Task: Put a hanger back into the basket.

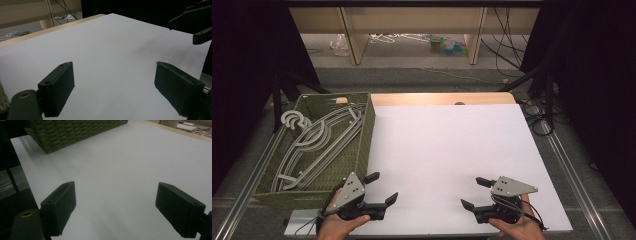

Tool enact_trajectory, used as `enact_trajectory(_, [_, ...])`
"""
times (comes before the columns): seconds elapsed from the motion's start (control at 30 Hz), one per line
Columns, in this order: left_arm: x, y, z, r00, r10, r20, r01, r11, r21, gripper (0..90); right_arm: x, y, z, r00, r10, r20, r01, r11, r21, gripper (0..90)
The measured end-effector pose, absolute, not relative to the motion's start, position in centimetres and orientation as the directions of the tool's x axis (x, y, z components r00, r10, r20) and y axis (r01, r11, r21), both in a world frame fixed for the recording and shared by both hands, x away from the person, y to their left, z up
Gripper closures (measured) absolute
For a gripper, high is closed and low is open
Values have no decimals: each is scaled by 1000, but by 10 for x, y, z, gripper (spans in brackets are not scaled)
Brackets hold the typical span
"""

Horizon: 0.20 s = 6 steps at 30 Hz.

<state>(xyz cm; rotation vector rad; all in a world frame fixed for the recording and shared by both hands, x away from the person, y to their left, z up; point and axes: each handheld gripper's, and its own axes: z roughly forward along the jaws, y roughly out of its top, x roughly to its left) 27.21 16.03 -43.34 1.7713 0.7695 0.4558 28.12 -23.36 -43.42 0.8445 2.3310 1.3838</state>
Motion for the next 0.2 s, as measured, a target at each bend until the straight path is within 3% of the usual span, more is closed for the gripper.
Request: enact_trajectory(0.2, [273, 161, -433, 723, 688, -57, 265, -200, 943, 160, 282, -234, -435, -782, 622, 39, 335, 366, 868, 175])
